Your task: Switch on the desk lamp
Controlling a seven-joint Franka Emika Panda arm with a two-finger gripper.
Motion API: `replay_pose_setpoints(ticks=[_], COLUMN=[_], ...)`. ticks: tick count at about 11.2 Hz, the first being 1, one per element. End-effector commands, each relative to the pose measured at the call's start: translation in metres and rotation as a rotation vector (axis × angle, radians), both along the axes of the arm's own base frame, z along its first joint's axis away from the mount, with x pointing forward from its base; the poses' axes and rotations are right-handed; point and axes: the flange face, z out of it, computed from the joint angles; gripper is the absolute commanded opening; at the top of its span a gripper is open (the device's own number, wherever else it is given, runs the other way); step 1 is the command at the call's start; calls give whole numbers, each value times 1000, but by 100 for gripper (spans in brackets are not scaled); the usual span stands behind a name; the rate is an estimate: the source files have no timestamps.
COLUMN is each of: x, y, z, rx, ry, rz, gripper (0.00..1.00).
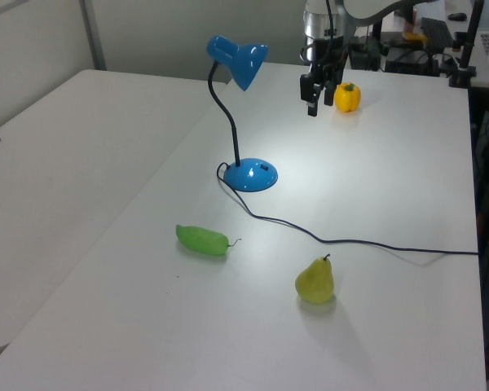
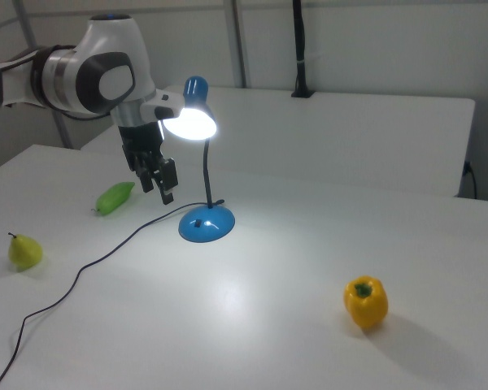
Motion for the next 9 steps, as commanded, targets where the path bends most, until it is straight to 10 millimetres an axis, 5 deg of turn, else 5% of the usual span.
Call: replay_pose_setpoints(ticks=[1, 3, 9], x=[-14, -21, -35], y=[-42, -80, -105], z=[23, 36, 67], rx=[-3, -2, -3], ry=[19, -1, -28], rz=[-51, -83, -117], gripper=[100, 100, 100])
